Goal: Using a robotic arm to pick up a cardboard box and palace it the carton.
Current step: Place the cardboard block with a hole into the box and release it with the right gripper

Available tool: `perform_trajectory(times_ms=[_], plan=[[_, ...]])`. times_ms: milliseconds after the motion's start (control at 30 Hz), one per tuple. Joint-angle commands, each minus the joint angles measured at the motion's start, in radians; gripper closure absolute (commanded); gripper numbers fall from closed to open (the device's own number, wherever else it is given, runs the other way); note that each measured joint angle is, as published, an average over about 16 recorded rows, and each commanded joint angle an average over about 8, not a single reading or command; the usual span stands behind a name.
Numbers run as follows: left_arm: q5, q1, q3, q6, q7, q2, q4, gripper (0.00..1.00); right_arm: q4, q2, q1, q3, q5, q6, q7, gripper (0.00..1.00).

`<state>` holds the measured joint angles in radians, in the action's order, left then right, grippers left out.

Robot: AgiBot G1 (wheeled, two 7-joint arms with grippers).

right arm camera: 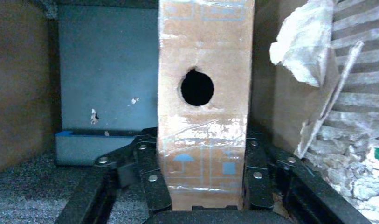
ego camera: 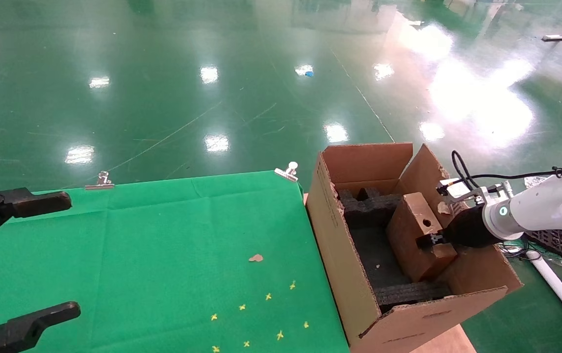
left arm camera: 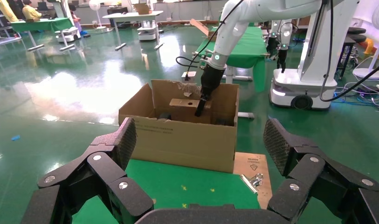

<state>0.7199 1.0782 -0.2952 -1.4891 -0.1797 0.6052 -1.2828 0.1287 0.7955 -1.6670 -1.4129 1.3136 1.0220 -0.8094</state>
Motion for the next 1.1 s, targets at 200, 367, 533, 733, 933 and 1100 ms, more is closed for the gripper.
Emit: perform_trajectory(times_ms=[200, 367, 533, 733, 933, 1100], plan=[[0.000, 0.000, 0.000, 0.000, 0.000, 0.000, 0.000, 0.00, -0.030, 0.015, -0.025, -0.005, 0.008, 0.019, 0.013, 0.00], [0.000, 0.000, -0.001, 0.000, 0.000, 0.000, 0.000, 0.00, -0.036, 0.024, -0.061, -0.010, 0.018, 0.036, 0.028, 0.00], [-0.001, 0.000, -0.001, 0.000, 0.000, 0.000, 0.000, 0.00, -0.021, 0.023, -0.138, -0.012, 0.026, 0.058, 0.058, 0.00], [-0.001, 0.000, -0.001, 0.001, 0.001, -0.001, 0.000, 0.00, 0.048, -0.013, -0.297, -0.001, 0.025, 0.098, 0.126, 0.00], [-0.001, 0.000, -0.002, 0.001, 0.001, -0.001, 0.000, 0.00, 0.167, -0.092, -0.416, 0.031, -0.005, 0.125, 0.178, 0.00], [-0.001, 0.000, -0.002, 0.001, 0.001, -0.001, 0.000, 0.00, 0.252, -0.148, -0.440, 0.057, -0.035, 0.109, 0.189, 0.00]])
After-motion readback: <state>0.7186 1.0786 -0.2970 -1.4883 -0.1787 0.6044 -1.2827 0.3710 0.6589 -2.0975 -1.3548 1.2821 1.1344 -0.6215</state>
